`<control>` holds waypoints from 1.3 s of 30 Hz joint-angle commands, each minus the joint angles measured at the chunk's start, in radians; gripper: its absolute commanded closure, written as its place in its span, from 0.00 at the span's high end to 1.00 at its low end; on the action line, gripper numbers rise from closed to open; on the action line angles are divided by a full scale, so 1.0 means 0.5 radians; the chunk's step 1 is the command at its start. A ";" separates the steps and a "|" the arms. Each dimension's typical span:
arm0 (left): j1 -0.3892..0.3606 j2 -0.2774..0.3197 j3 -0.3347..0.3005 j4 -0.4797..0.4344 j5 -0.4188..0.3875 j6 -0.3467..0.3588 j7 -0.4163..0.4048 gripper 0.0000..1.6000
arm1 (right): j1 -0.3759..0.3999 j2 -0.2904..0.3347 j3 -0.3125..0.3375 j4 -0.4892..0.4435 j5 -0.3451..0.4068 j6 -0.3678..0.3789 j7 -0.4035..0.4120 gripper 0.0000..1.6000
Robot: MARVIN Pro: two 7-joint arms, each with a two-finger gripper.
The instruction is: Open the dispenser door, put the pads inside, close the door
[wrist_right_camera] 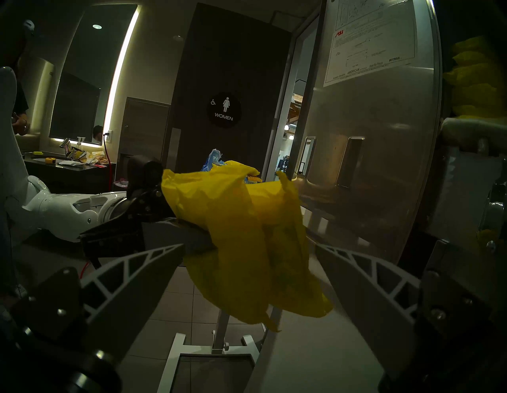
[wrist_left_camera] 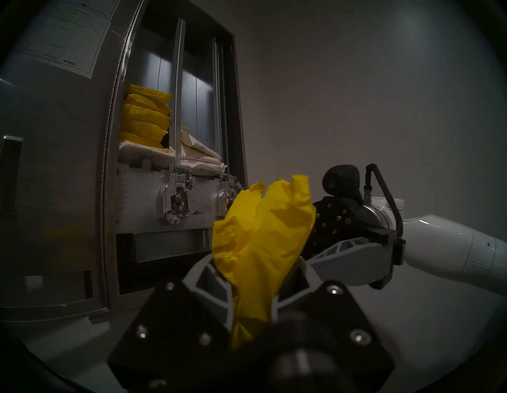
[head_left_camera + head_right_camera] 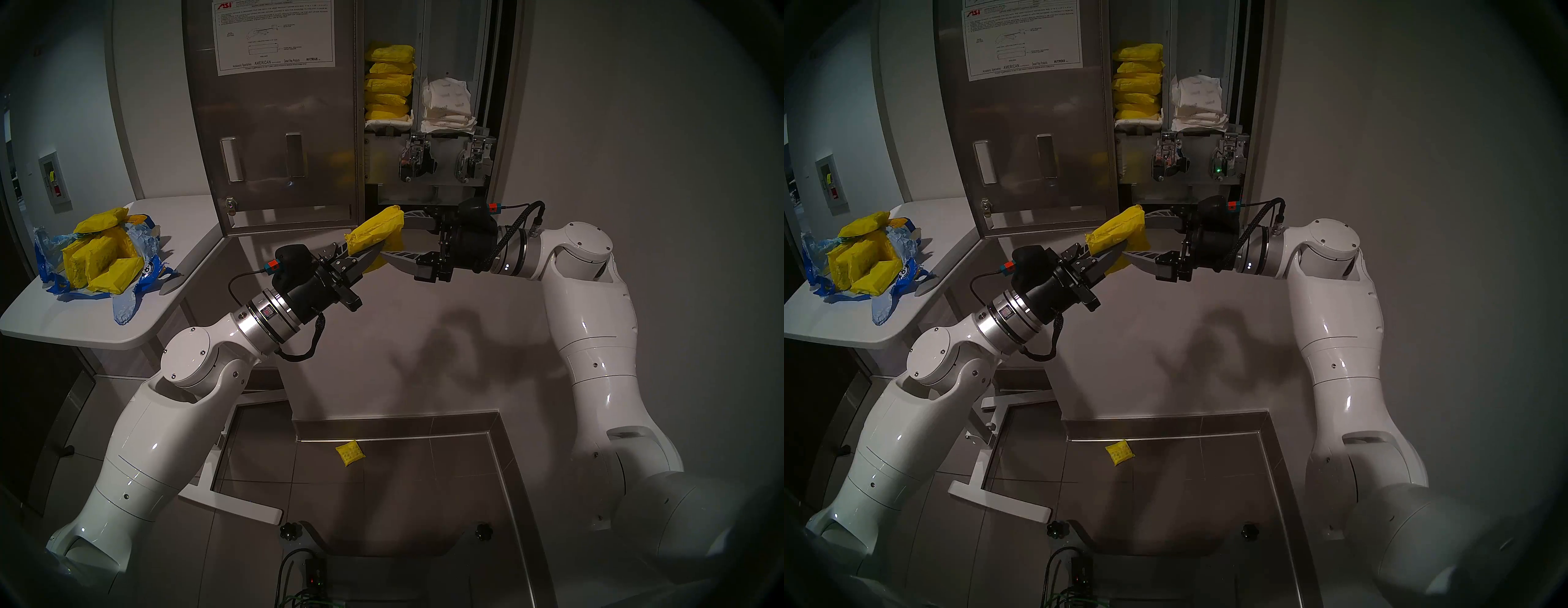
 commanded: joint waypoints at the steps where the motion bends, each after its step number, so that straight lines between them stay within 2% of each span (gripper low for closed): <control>1: -0.058 0.015 -0.029 -0.042 -0.031 -0.026 -0.055 0.00 | 0.085 0.009 0.004 -0.025 0.050 -0.014 -0.004 0.85; 2: -0.058 0.015 -0.029 -0.042 -0.031 -0.026 -0.055 0.00 | 0.085 0.009 0.004 -0.025 0.050 -0.014 -0.004 0.85; 3: -0.058 0.016 -0.028 -0.040 -0.034 -0.026 -0.062 0.00 | 0.079 0.015 0.003 -0.029 0.058 -0.015 -0.004 0.76; 4: -0.057 0.016 -0.028 -0.039 -0.035 -0.027 -0.065 0.00 | 0.076 0.019 0.001 -0.031 0.062 -0.015 -0.004 0.60; 5: -0.057 0.016 -0.028 -0.039 -0.035 -0.027 -0.065 0.00 | 0.076 0.019 0.001 -0.031 0.062 -0.015 -0.004 0.60; 7: -0.051 0.017 -0.026 -0.039 -0.037 -0.030 -0.070 0.00 | 0.071 0.029 -0.004 -0.035 0.073 -0.015 -0.004 0.19; 9: -0.048 0.018 -0.025 -0.039 -0.038 -0.031 -0.072 0.00 | 0.071 0.034 -0.008 -0.035 0.077 -0.016 -0.004 0.16; 11: -0.042 0.019 -0.023 -0.039 -0.042 -0.034 -0.078 0.00 | 0.071 0.046 -0.018 -0.033 0.093 -0.020 -0.004 0.07; 17: -0.038 0.020 -0.022 -0.036 -0.048 -0.035 -0.088 0.00 | 0.073 0.072 -0.043 -0.034 0.129 -0.026 -0.004 0.00; 39: -0.018 -0.008 -0.025 -0.044 -0.039 -0.011 -0.060 0.00 | 0.073 0.136 -0.107 -0.014 0.233 -0.034 -0.004 0.00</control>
